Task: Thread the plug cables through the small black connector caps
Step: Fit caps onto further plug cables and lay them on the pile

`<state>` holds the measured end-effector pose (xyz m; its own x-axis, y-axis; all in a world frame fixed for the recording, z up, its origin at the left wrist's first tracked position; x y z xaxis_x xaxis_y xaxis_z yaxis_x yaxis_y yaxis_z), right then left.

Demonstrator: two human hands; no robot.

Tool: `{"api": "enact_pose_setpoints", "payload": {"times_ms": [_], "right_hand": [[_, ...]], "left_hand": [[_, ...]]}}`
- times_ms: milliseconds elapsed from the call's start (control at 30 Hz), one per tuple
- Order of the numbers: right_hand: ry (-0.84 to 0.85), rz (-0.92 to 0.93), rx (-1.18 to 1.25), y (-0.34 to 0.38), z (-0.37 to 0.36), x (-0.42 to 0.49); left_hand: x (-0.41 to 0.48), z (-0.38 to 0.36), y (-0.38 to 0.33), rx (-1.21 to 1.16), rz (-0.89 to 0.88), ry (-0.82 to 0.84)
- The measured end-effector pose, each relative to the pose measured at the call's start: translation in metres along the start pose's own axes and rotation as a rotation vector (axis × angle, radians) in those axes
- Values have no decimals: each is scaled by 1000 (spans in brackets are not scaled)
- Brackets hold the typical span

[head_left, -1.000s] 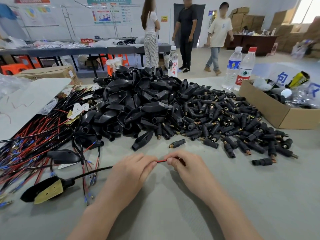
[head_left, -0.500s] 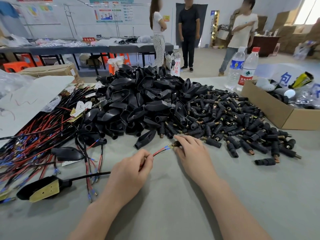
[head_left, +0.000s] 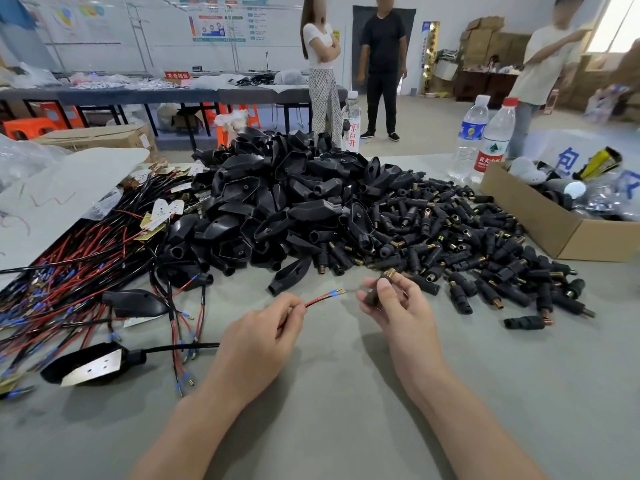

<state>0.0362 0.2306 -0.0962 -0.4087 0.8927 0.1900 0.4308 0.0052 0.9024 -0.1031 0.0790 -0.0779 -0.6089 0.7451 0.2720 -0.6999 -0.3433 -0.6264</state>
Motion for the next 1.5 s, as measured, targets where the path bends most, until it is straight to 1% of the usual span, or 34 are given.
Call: {"api": "enact_pose_setpoints", "payload": {"times_ms": [67, 133, 267, 433, 667, 800, 900, 1233, 1500], "right_hand": [[18, -80, 182, -1, 0, -1], [52, -176, 310, 0, -5, 0], [74, -341, 480, -1, -19, 4], [56, -425, 616, -3, -25, 3], [29, -460, 683, -3, -25, -1], [24, -423, 656, -1, -22, 1], [41, -390, 613, 0, -20, 3], [133, -446, 669, 2, -26, -3], [161, -449, 680, 3, -28, -3]], "left_hand": [[0, 1, -2, -19, -6, -22], [1, 1, -4, -34, -11, -43], [1, -1, -5, -58, 8, -58], [0, -1, -7, -78, -5, -74], [-5, -3, -13, -101, -36, -104], [-7, -1, -15, -113, -51, -136], [-8, 0, -18, -108, -65, -144], [-10, 2, -23, -111, -98, -134], [-9, 1, -22, -107, -90, -133]]}}
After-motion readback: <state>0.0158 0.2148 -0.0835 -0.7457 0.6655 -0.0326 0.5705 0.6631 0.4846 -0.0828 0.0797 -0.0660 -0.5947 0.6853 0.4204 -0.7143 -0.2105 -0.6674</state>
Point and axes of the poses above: each hand's wrist, its own x-axis towards the middle knuckle, its own z-axis out of the back of the hand, y = z × x, the point moved 5 cm from there along x, towards the middle knuckle, and after that the axes turned 9 degrees about z, right-handed, at the moved point
